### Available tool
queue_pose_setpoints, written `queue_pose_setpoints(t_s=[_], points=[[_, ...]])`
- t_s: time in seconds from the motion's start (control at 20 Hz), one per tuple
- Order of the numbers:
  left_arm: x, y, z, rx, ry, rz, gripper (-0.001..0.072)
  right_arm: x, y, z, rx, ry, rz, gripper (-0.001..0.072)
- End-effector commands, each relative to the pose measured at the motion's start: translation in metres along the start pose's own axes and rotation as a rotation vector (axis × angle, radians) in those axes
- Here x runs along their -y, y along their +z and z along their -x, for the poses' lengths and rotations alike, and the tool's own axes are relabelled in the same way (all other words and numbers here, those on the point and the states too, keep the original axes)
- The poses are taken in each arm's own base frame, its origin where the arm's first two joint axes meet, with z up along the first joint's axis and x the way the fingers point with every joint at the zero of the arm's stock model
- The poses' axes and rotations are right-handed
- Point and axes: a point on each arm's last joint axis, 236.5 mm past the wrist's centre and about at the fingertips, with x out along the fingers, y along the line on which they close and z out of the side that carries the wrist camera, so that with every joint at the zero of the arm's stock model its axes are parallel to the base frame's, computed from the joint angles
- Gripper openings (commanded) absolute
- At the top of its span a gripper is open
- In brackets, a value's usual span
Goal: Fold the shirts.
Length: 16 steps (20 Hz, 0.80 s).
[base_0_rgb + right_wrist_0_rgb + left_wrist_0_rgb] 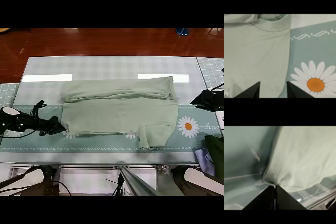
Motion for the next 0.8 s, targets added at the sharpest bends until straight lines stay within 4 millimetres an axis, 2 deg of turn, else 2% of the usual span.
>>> queue_pose_setpoints(t_s=[0.0,0.15,0.3,0.4,0.45,0.55,0.75], points=[[0.007,-0.012,-0.007,-0.065,-0.033,-0.052,0.0027,0.021,-0.022,0.003,-0.088,-0.078,-0.009,0.043],[0.006,-0.018,0.002,-0.085,-0.061,-0.05,0.0027,0.043,-0.039,0.003,-0.116,-0.098,-0.094,0.0431],[0.004,-0.015,0.008,-0.059,-0.068,-0.056,0.0027,0.053,-0.068,-0.012,-0.122,-0.094,-0.157,0.0431],[0.003,-0.014,0.009,-0.055,-0.07,-0.059,0.0027,0.047,-0.086,-0.03,-0.132,-0.06,-0.153,0.0438],[0.003,-0.015,0.009,-0.056,-0.07,-0.062,0.0027,0.044,-0.097,-0.039,-0.149,-0.037,-0.152,0.0475],[0.003,-0.015,0.009,-0.056,-0.07,-0.064,0.0027,0.037,-0.114,-0.054,-0.185,0.005,-0.164,0.0496],[0.003,-0.015,0.009,-0.056,-0.071,-0.076,0.0027,0.014,-0.117,-0.079,-0.141,0.132,-0.226,0.0495]])
